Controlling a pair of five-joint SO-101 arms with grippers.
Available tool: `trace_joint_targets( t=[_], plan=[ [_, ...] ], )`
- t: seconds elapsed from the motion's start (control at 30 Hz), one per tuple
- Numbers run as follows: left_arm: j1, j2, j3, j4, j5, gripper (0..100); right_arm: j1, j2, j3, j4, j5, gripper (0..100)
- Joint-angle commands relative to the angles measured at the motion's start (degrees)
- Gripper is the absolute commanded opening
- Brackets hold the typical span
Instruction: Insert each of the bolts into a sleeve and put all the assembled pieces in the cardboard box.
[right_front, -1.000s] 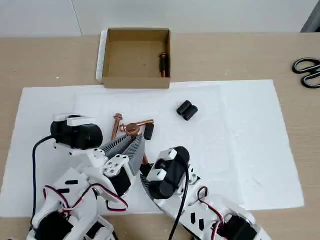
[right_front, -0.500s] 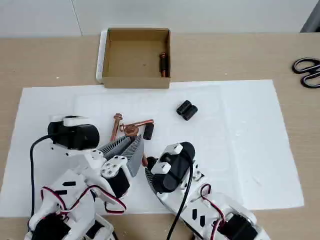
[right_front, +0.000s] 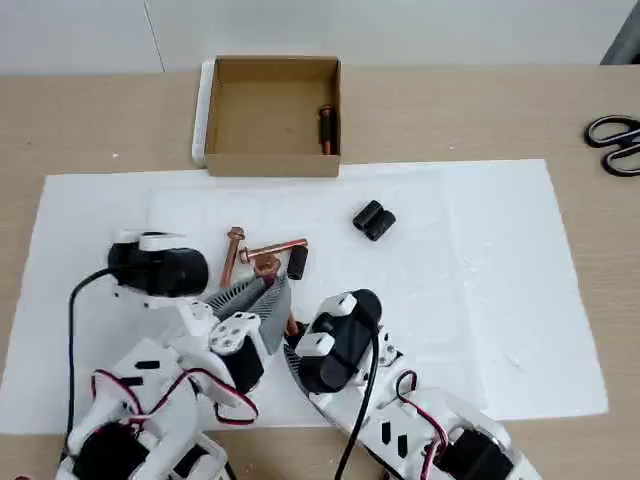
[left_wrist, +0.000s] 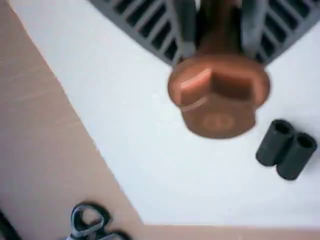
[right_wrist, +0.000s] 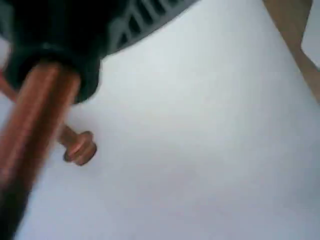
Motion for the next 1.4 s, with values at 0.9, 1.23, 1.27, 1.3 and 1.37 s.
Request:
trace_joint_targets(
  t=[0.9,1.23,1.27,1.3,1.37],
  plan=[
    [8.26,0.00,6.29,5.98,-0.53,1,4.26,0.13,-0.26,-0.48,0.00,0.2],
    [8.26,0.00,11.21,3.08,-3.87,1,4.18,0.13,0.18,-0.57,0.09,0.2],
    [8.26,0.00,11.30,2.37,-3.78,1,4.18,0.13,0.18,-0.57,0.09,0.2],
    [8.26,0.00,11.30,1.93,-3.78,1,4.18,0.13,0.18,-0.57,0.09,0.2],
    [8.26,0.00,11.30,1.67,-3.78,1,4.18,0.13,0.18,-0.57,0.09,0.2]
  ],
)
